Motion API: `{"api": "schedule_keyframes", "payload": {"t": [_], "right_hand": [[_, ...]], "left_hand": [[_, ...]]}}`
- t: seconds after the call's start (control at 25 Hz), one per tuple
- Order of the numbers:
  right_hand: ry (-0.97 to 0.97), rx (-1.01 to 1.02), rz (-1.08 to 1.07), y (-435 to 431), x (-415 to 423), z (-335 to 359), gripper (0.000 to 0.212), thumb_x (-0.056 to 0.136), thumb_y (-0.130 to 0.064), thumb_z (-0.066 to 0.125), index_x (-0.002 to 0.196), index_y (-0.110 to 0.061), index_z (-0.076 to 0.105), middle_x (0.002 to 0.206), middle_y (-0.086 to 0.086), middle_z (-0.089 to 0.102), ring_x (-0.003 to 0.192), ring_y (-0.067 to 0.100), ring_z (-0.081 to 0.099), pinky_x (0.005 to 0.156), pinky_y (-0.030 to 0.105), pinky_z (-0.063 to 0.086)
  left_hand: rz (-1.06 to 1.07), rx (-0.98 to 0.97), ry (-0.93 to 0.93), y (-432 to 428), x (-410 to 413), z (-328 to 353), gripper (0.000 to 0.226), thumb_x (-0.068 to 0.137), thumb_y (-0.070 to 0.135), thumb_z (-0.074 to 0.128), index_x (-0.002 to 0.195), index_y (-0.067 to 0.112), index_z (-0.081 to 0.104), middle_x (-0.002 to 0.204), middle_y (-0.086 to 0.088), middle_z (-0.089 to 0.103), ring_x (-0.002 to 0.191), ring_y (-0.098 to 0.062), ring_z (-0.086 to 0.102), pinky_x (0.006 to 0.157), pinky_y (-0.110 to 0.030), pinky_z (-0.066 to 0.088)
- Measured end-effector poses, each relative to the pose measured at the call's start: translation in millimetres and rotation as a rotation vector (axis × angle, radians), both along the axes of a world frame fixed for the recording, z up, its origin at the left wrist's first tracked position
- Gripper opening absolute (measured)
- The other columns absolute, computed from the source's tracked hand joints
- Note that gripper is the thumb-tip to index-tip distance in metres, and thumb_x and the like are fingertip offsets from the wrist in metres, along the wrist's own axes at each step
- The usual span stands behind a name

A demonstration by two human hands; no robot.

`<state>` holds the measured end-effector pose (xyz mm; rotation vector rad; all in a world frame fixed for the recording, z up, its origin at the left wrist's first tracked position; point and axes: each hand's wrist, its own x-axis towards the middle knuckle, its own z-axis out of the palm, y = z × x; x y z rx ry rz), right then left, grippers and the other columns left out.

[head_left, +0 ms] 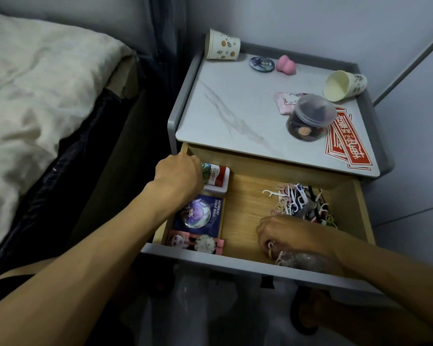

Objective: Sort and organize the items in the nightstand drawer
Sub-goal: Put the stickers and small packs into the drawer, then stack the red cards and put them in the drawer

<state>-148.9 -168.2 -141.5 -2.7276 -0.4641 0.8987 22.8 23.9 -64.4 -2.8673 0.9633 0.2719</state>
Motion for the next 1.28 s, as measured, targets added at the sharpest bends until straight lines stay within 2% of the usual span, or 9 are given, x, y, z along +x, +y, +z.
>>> {"api": "schedule_keyframes", "payload": {"t": [0.12, 0.24, 0.32, 0.4, 0.48, 0.72, 0.92, 1.16, 1.28], "right_hand": [[0.068, 0.006, -0.03, -13.0, -1.3, -2.5, 0.012, 0.078, -0.011, 0.071, 0.086, -0.019, 0.073, 0.09, -0.009, 0.062, 0.089, 0.006, 0.053, 0.086, 0.031, 0.05], [0.193, 0.072, -0.212, -12.4, 9.4, 10.2, 0.022, 0.085, -0.007, 0.068, 0.103, -0.02, 0.071, 0.102, -0.012, 0.056, 0.096, 0.002, 0.053, 0.088, 0.019, 0.046], [0.034, 0.138, -0.388, -14.5, 25.4, 11.6, 0.029, 0.089, -0.005, 0.062, 0.113, -0.021, 0.066, 0.11, -0.012, 0.057, 0.102, -0.001, 0.054, 0.09, 0.017, 0.045], [-0.328, -0.021, -0.476, -20.3, 40.0, -0.3, 0.029, 0.091, -0.014, 0.062, 0.119, -0.019, 0.062, 0.118, -0.004, 0.057, 0.11, 0.011, 0.054, 0.092, 0.03, 0.049], [-0.508, -0.248, -0.534, -24.4, 48.1, -16.1, 0.029, 0.091, -0.026, 0.063, 0.117, -0.013, 0.059, 0.119, 0.005, 0.055, 0.113, 0.024, 0.052, 0.09, 0.037, 0.048], [-0.485, -0.402, -0.454, -42.0, 28.0, -38.5, 0.04, 0.07, -0.001, 0.075, 0.105, -0.007, 0.058, 0.108, 0.012, 0.057, 0.101, 0.03, 0.054, 0.081, 0.039, 0.048], [-0.52, -0.255, -0.497, -52.0, 11.7, -23.9, 0.009, 0.093, -0.008, 0.056, 0.1, -0.012, 0.059, 0.105, 0.006, 0.054, 0.102, 0.024, 0.053, 0.085, 0.037, 0.046], [-0.818, -0.053, -0.454, -50.7, -12.7, 42.5, 0.009, 0.089, -0.012, 0.065, 0.099, -0.013, 0.067, 0.094, 0.002, 0.065, 0.086, 0.016, 0.059, 0.074, 0.031, 0.052], [-0.957, 0.021, -0.835, -72.7, -18.6, 68.2, 0.022, 0.091, -0.014, 0.065, 0.112, -0.012, 0.063, 0.111, 0.005, 0.062, 0.102, 0.018, 0.057, 0.089, 0.032, 0.048]], "left_hand": [[-0.004, 0.012, -0.003, -0.8, -0.6, 0.7, 0.035, 0.099, 0.03, 0.049, 0.125, 0.006, 0.054, 0.121, -0.015, 0.059, 0.108, -0.034, 0.059, 0.074, -0.035, 0.043], [-0.001, 0.02, 0.0, -1.3, -1.1, 1.4, 0.037, 0.099, 0.031, 0.051, 0.125, 0.007, 0.054, 0.121, -0.015, 0.058, 0.107, -0.033, 0.06, 0.075, -0.035, 0.044], [0.002, 0.015, 0.0, -1.2, -1.0, 1.3, 0.036, 0.099, 0.032, 0.051, 0.125, 0.007, 0.054, 0.12, -0.015, 0.059, 0.106, -0.032, 0.061, 0.075, -0.035, 0.045], [0.006, 0.018, 0.007, -1.5, -0.4, 2.2, 0.037, 0.099, 0.033, 0.051, 0.125, 0.007, 0.053, 0.121, -0.015, 0.059, 0.107, -0.032, 0.06, 0.077, -0.036, 0.046], [0.013, 0.026, 0.012, -3.2, 0.0, 2.6, 0.038, 0.098, 0.034, 0.051, 0.125, 0.007, 0.053, 0.122, -0.015, 0.058, 0.108, -0.032, 0.059, 0.08, -0.037, 0.047], [0.015, 0.047, -0.008, -5.5, 0.0, -0.3, 0.036, 0.098, 0.035, 0.051, 0.122, 0.007, 0.055, 0.117, -0.014, 0.06, 0.103, -0.031, 0.062, 0.074, -0.036, 0.046], [0.012, 0.094, -0.077, -11.4, -5.5, 2.7, 0.036, 0.098, 0.039, 0.051, 0.119, 0.011, 0.056, 0.112, -0.011, 0.063, 0.099, -0.028, 0.063, 0.071, -0.034, 0.042], [-0.052, -0.218, 0.027, -31.3, -13.3, 17.5, 0.034, 0.093, 0.046, 0.051, 0.103, 0.017, 0.065, 0.106, -0.009, 0.067, 0.099, -0.032, 0.062, 0.074, -0.034, 0.041], [-0.093, -0.434, 0.158, -43.1, -23.8, 26.3, 0.029, 0.091, 0.044, 0.051, 0.11, 0.027, 0.064, 0.104, 0.003, 0.071, 0.101, -0.024, 0.062, 0.075, -0.033, 0.042]]}}
